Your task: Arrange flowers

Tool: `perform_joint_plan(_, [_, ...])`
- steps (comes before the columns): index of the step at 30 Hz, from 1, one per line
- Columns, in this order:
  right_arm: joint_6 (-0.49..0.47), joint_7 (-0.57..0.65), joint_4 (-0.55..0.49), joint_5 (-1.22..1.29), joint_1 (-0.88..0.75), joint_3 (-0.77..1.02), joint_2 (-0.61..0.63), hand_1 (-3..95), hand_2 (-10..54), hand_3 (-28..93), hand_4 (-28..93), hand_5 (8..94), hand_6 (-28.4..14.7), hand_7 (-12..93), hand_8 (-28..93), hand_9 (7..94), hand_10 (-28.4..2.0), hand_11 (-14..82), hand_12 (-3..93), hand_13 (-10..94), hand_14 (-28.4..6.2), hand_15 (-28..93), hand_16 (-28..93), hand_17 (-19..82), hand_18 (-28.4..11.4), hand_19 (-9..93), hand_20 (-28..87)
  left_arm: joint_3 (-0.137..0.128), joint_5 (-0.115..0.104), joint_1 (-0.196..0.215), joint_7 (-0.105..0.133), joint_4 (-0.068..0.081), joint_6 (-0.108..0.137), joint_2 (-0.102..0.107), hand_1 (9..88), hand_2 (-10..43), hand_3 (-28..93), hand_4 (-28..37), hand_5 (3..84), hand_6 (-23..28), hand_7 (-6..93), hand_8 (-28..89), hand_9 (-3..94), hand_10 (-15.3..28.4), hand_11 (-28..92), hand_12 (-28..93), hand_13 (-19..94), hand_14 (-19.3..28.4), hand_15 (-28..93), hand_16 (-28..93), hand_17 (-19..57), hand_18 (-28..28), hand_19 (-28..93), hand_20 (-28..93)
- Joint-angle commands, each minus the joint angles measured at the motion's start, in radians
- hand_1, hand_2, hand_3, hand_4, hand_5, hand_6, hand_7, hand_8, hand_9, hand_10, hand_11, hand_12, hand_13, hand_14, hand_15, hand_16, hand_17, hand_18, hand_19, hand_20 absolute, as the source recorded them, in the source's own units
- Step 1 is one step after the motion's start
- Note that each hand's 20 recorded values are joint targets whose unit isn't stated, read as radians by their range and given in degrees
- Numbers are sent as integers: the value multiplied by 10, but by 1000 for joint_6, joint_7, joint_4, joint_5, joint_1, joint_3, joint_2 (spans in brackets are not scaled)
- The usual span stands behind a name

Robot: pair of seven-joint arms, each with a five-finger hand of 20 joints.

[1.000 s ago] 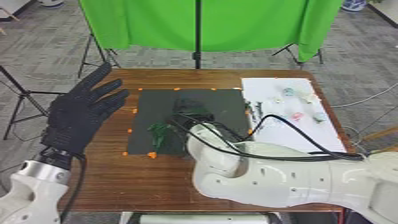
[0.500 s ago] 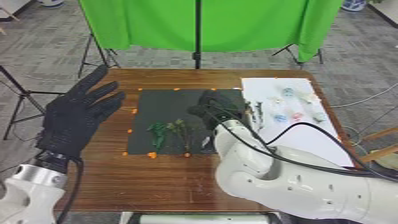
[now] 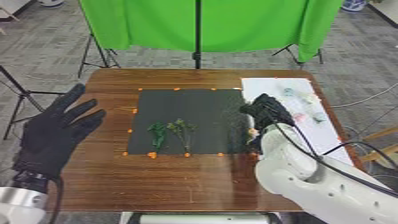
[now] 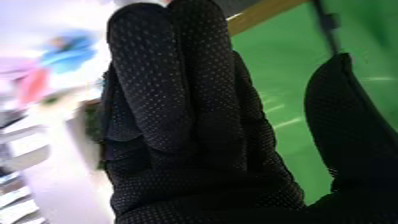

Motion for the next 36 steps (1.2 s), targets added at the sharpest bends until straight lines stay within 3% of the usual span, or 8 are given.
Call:
perform_joint_plan(1, [-17,29,52,-13,-3,15,49,266,49,711,-216,574,-57,103,-114,889,-153,262,172,818,-128,561,155,354,-284,931,114,-66,-18,109,48,-4,36,-49,208,72,750,-274,260,48,153,-108,228,174,193,122,162,259,433,-35,-159,237,484,165])
perform_joint_plan(4, [-34,30,78,-14,28,-25,45,269,37,709,-218,567,-59,102,-113,888,-153,263,173,818,-127,561,156,355,-284,932,112,-81,-23,131,57,-2,33,-63,201,70,750,-280,260,47,154,-108,231,174,195,122,165,265,466,-53,-158,235,482,185])
perform_joint_plan(10, [-89,33,145,3,120,-121,8,276,13,704,-222,561,-59,101,-112,881,-153,268,173,816,-126,565,159,355,-284,932,109,-61,-47,142,88,13,35,-59,189,70,745,-282,260,46,154,-107,233,176,195,124,165,268,481,-61,-157,232,479,196])
perform_joint_plan(22, [-202,58,261,-12,235,-246,-82,286,-33,676,-227,550,-60,101,-109,891,-146,292,179,829,-117,584,165,364,-282,932,97,-25,-47,113,91,21,17,-60,179,72,741,-283,260,45,152,-106,236,177,191,126,163,266,477,-69,-156,229,470,210])
perform_joint_plan(30, [-208,54,319,-13,255,-305,-105,352,-87,693,-239,647,-39,118,-113,916,-118,305,181,848,-95,590,168,374,-261,932,73,-14,-50,114,108,21,20,-57,181,71,741,-283,260,44,151,-106,237,177,189,127,161,262,462,-68,-154,229,469,217])
perform_joint_plan(33, [-192,57,340,-39,263,-338,-109,385,-95,706,-255,702,-22,135,-116,924,-107,308,181,854,-88,588,172,381,-251,932,71,-10,-50,109,100,21,16,-59,182,71,742,-283,260,44,151,-106,237,176,189,128,161,261,457,-65,-154,229,469,219])
perform_joint_plan(36, [-162,55,363,-58,271,-359,-113,470,-95,672,-277,779,-8,146,-17,935,-96,311,175,869,-74,572,178,390,-236,932,35,-3,-51,102,103,23,23,-54,182,71,742,-283,260,44,151,-106,237,177,189,129,162,260,453,-62,-153,229,469,221])
